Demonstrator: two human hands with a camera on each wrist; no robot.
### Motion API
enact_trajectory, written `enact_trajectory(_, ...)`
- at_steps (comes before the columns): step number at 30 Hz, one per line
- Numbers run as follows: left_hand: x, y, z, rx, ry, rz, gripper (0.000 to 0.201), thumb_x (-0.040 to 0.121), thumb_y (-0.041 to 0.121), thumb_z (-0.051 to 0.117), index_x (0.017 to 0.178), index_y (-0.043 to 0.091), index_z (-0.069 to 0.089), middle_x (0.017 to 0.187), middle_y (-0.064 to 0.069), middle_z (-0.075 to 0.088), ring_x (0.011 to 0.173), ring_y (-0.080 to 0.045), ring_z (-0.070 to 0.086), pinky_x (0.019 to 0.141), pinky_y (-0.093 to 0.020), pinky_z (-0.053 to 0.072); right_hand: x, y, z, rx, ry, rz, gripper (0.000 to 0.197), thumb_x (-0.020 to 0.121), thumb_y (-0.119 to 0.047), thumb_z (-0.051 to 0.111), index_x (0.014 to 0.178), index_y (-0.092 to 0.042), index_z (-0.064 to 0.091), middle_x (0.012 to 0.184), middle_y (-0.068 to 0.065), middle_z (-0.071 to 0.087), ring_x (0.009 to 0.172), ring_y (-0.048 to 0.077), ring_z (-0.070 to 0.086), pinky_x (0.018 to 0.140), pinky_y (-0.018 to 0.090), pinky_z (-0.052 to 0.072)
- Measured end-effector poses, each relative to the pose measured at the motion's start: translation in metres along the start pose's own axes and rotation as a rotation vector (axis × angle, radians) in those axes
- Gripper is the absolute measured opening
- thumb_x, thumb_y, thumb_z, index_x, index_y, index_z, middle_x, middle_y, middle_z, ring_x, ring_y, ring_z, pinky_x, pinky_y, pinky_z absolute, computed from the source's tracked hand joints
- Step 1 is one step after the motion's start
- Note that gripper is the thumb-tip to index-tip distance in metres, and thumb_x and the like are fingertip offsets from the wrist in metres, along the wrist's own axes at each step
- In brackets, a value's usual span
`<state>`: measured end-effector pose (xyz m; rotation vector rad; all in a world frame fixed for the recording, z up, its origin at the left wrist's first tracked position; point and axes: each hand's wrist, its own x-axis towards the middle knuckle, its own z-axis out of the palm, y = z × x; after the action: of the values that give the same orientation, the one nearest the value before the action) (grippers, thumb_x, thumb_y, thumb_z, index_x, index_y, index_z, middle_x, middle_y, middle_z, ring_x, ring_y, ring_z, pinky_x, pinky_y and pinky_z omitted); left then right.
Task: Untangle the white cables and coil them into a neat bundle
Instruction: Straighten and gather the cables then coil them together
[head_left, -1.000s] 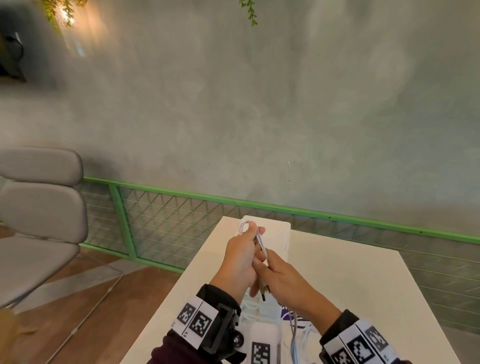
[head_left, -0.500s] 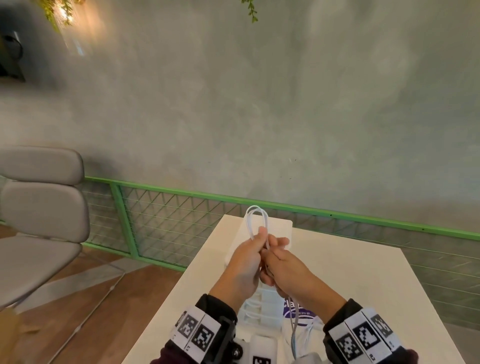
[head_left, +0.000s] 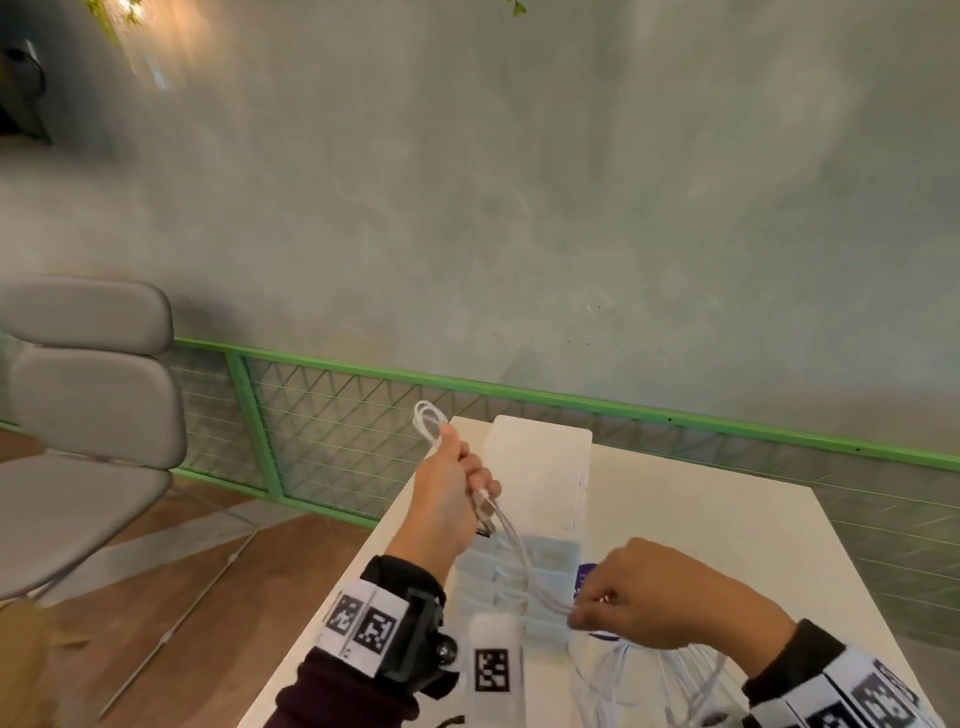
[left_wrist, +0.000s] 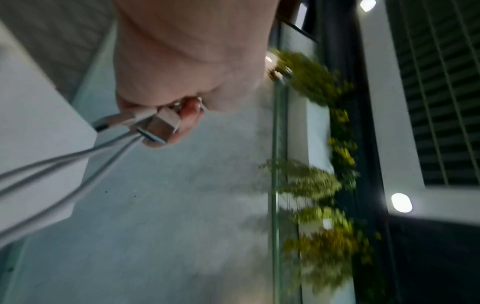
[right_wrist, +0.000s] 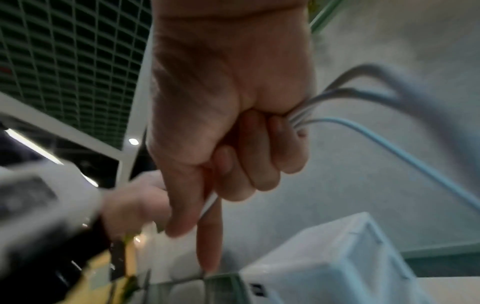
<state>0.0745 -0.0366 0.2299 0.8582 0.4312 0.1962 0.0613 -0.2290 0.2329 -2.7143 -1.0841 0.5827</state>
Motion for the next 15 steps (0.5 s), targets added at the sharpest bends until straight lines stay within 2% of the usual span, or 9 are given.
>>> enact_trajectory(2, -0.009, -0.009, 0.015, 0.195, -0.094, 0.031, 0.044, 0.094, 0.049, 0.039, 0.065, 0.017, 0.035, 0.039, 0.009, 0.028, 0.032, -0.007, 0.028, 0.049, -0.026, 0.03, -0.001, -0.015, -0.014, 0.011, 0.02, -0.079, 0.033, 0.087, -0.049, 0.053, 0.072, -0.024, 0.069, 0.059, -0.016, 0.06, 0.055, 0.003, 0.046, 0.059, 0.023, 0.036)
enact_trajectory(4, -0.016, -0.015, 0.025, 0.323, -0.207, 0.018, 0.051, 0.079, 0.069, 0.04, 0.063, 0.02, 0.031, 0.043, 0.009, 0.025, 0.037, -0.008, 0.024, 0.046, -0.022, 0.025, 0.002, -0.026, -0.029, 0.035, 0.116, -0.102, 0.034, 0.084, -0.049, 0.057, 0.076, -0.018, 0.07, 0.06, -0.01, 0.059, 0.052, 0.003, 0.045, 0.056, 0.02, 0.034)
enact_trajectory(6, -0.021, -0.02, 0.027, 0.39, -0.317, -0.035, 0.064, 0.051, 0.083, 0.04, 0.065, 0.021, 0.034, 0.048, 0.008, 0.027, 0.041, -0.008, 0.024, 0.045, -0.021, 0.022, 0.006, -0.029, -0.04, 0.026, 0.198, -0.082, 0.033, 0.081, -0.048, 0.061, 0.063, -0.021, 0.065, 0.055, -0.01, 0.053, 0.049, 0.004, 0.04, 0.051, 0.019, 0.029)
enact_trajectory(7, -0.022, -0.022, 0.024, 0.405, -0.377, -0.065, 0.07, 0.045, 0.086, 0.038, 0.067, 0.02, 0.038, 0.05, 0.007, 0.028, 0.043, -0.009, 0.025, 0.046, -0.022, 0.022, 0.008, -0.028, -0.044, 0.021, 0.233, -0.058, 0.035, 0.08, -0.048, 0.063, 0.054, -0.025, 0.058, 0.052, -0.01, 0.048, 0.048, 0.004, 0.038, 0.05, 0.02, 0.028)
enact_trajectory(9, -0.023, -0.025, 0.017, 0.474, -0.498, -0.086, 0.077, 0.047, 0.089, 0.032, 0.07, 0.016, 0.043, 0.053, 0.003, 0.032, 0.048, -0.012, 0.03, 0.048, -0.022, 0.029, 0.013, -0.024, -0.05, 0.05, 0.301, 0.0, 0.037, 0.078, -0.047, 0.065, 0.049, -0.028, 0.05, 0.053, -0.009, 0.047, 0.051, 0.006, 0.039, 0.05, 0.022, 0.028)
enact_trajectory(11, -0.026, -0.025, 0.011, 0.547, -0.574, -0.066, 0.076, 0.056, 0.086, 0.03, 0.067, 0.013, 0.047, 0.052, 0.0, 0.035, 0.051, -0.013, 0.035, 0.051, -0.021, 0.035, 0.017, -0.021, -0.053, 0.055, 0.324, 0.026, 0.032, 0.079, -0.042, 0.063, 0.053, -0.028, 0.051, 0.055, -0.01, 0.048, 0.053, 0.006, 0.04, 0.05, 0.021, 0.029)
enact_trajectory(15, -0.034, -0.023, 0.01, 0.598, -0.572, -0.061, 0.068, 0.064, 0.078, 0.033, 0.071, 0.012, 0.051, 0.056, -0.001, 0.035, 0.051, -0.011, 0.036, 0.049, -0.018, 0.038, 0.024, -0.022, -0.059, 0.043, 0.366, 0.029, 0.031, 0.079, -0.039, 0.064, 0.055, -0.027, 0.049, 0.055, -0.014, 0.046, 0.054, 0.004, 0.042, 0.049, 0.018, 0.029)
